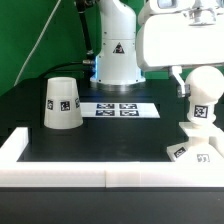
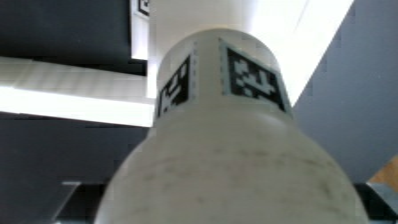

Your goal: Assemble lamp

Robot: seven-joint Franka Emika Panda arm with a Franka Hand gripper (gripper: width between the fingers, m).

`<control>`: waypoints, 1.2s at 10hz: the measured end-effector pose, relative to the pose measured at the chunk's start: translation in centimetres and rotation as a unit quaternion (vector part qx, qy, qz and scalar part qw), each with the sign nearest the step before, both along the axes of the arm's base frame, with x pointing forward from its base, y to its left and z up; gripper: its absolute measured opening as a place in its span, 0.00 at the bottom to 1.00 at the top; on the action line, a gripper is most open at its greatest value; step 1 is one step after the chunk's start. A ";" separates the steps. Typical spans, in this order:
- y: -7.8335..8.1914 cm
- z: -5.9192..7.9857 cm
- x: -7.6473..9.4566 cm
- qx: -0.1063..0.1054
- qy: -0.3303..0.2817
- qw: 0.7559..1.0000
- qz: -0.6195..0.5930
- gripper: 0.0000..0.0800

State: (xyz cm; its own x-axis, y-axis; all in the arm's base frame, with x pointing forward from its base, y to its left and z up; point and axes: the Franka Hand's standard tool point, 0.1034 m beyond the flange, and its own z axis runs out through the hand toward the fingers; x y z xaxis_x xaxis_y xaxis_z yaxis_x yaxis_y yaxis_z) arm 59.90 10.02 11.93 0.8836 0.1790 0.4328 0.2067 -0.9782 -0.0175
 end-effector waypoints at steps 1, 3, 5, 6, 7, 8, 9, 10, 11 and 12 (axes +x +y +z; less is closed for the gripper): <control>0.0 0.0 0.0 0.000 -0.009 1.000 0.000 0.72; 0.1 0.0 0.1 0.001 -0.030 1.000 -0.002 0.72; 0.0 0.0 0.2 0.001 -0.034 0.999 -0.002 0.72; 0.0 0.0 0.2 0.001 -0.034 0.999 -0.002 0.81; 0.0 0.0 0.2 0.001 -0.033 0.999 -0.002 0.85; 0.0 0.0 0.2 0.001 -0.033 0.999 -0.002 0.85; 0.0 0.0 0.2 0.001 -0.033 0.999 -0.002 0.87; 0.0 0.1 0.2 0.001 -0.032 0.999 -0.002 0.87; 0.2 0.9 0.2 0.001 -0.031 1.000 0.000 0.87; 0.1 1.6 0.2 0.001 -0.028 1.000 0.000 0.87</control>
Offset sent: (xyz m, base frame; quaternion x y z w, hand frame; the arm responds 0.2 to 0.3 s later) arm -0.0075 -0.0001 -0.0108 0.0035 0.0060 0.0026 1.0000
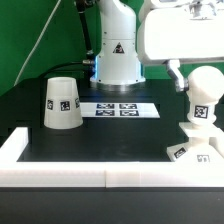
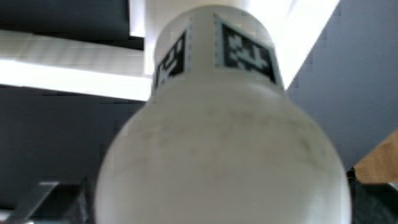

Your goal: Assemble lamp

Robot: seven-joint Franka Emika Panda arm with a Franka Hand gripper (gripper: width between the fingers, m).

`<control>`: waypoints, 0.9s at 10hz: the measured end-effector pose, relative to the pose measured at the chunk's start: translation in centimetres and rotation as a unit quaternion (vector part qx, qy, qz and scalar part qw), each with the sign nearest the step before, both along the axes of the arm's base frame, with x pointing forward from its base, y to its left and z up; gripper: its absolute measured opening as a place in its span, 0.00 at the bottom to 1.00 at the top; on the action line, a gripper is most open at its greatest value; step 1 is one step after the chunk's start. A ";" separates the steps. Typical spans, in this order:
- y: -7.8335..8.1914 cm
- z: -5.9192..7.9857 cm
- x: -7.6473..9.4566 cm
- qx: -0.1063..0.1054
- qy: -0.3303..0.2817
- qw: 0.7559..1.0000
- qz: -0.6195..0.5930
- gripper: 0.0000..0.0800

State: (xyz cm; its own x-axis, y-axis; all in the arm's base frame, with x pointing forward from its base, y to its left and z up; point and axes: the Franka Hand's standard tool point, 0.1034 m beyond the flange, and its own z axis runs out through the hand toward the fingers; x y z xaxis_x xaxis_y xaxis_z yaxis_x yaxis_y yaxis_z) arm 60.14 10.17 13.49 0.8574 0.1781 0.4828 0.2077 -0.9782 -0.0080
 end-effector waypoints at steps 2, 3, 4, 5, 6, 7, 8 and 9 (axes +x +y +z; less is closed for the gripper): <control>0.1 2.0 0.4 0.001 0.010 1.000 0.002 0.87; 0.1 2.5 0.7 0.002 0.008 1.000 0.003 0.87; 0.2 2.3 0.5 0.001 0.018 1.000 0.004 0.87; 0.2 2.2 0.5 0.001 0.019 1.000 0.004 0.87; 0.1 1.6 0.0 -0.001 0.052 0.999 0.008 0.87; -0.3 1.2 -0.2 -0.002 0.093 0.996 0.008 0.87; -0.5 1.1 0.0 -0.003 0.113 0.994 0.008 0.87; -0.3 0.8 -0.5 -0.003 0.160 0.987 0.012 0.87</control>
Offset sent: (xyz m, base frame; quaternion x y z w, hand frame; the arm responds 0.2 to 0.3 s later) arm 0.0000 0.0000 0.0000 0.0000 -0.0650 0.0000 0.9979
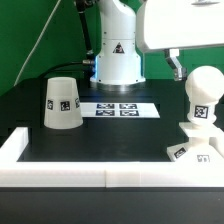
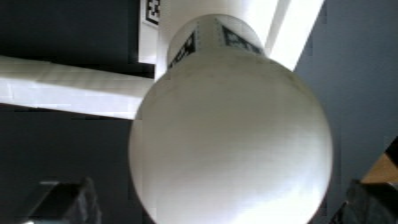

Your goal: Assemble lamp

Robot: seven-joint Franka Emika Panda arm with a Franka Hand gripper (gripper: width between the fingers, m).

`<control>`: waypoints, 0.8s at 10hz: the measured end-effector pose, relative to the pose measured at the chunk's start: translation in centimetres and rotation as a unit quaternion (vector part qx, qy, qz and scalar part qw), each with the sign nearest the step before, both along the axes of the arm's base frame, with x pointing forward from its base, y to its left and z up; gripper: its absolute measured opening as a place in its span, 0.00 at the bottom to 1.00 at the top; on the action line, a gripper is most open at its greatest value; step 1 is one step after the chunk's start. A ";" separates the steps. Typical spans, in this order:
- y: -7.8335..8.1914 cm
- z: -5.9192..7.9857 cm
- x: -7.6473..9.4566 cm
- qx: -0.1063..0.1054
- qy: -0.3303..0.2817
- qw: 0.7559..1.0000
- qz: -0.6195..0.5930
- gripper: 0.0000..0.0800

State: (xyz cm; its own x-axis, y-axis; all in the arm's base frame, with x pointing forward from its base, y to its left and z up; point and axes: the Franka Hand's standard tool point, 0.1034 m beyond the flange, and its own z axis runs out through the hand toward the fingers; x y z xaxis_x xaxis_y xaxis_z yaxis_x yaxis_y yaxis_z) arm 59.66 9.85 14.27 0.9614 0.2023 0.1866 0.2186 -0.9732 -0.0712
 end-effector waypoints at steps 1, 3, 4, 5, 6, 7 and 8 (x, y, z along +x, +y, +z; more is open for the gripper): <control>0.1 -0.1 0.1 0.001 0.032 0.999 0.002 0.87; 0.5 -0.5 -0.4 0.001 0.100 0.995 0.010 0.87; 0.7 -0.6 0.0 0.002 0.123 0.992 0.013 0.87; 0.6 -0.8 0.6 0.003 0.107 0.994 0.012 0.87; 0.5 -0.9 0.6 0.003 0.109 0.994 0.012 0.87; 0.5 -1.0 0.6 0.003 0.107 0.994 0.012 0.87; 0.5 -1.0 0.8 0.003 0.103 0.995 0.013 0.87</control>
Offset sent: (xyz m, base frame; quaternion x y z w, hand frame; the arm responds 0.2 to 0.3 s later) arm 0.0031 -0.0008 -0.0047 0.0022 -0.1900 -0.0022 0.9818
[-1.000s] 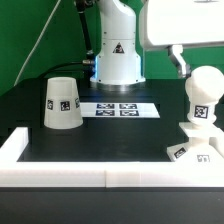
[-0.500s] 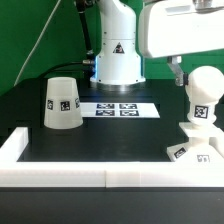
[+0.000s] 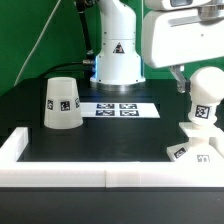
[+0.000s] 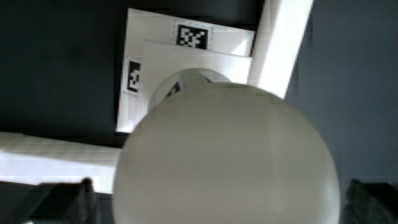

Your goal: Assemble lamp

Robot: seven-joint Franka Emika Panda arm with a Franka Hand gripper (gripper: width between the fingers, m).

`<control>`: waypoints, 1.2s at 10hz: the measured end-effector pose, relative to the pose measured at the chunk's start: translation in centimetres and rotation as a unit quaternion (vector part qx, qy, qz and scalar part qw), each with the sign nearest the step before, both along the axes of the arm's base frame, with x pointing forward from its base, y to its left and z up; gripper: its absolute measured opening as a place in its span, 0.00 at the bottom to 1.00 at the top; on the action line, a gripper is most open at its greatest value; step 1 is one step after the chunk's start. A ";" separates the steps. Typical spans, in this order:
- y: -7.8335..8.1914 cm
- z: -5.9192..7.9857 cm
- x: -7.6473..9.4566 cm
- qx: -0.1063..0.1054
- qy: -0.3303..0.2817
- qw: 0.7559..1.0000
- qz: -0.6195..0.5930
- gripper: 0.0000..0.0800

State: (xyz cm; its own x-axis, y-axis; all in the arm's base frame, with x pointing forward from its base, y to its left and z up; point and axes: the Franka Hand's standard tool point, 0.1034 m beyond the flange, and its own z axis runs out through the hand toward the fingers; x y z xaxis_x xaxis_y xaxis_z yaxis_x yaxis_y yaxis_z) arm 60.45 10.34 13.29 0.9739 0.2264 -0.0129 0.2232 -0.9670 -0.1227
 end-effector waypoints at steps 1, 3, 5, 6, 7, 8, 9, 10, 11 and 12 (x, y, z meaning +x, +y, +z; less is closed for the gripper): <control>0.0 0.0 0.2 0.000 -0.006 1.000 0.003 0.87; -0.1 -0.2 0.4 0.000 -0.021 1.000 0.014 0.87; -0.1 -0.3 0.3 0.000 -0.022 1.000 0.015 0.76; -0.1 -0.3 0.3 0.000 -0.022 1.000 0.015 0.76; -0.1 -0.3 0.3 0.000 -0.021 1.000 0.009 0.71; -0.1 -0.3 0.3 0.000 -0.020 1.000 0.001 0.71; -0.1 -0.3 0.3 0.000 -0.020 1.000 0.002 0.71; -0.1 -0.3 0.3 0.001 -0.017 1.000 -0.026 0.71; -0.1 -0.3 0.3 0.000 -0.012 0.997 -0.071 0.71; -0.3 -0.3 0.3 0.000 -0.004 0.992 -0.123 0.71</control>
Offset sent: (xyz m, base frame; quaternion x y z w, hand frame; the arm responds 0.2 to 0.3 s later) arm -0.0070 -0.0068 -0.0007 -0.0153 0.0190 -0.0458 0.9987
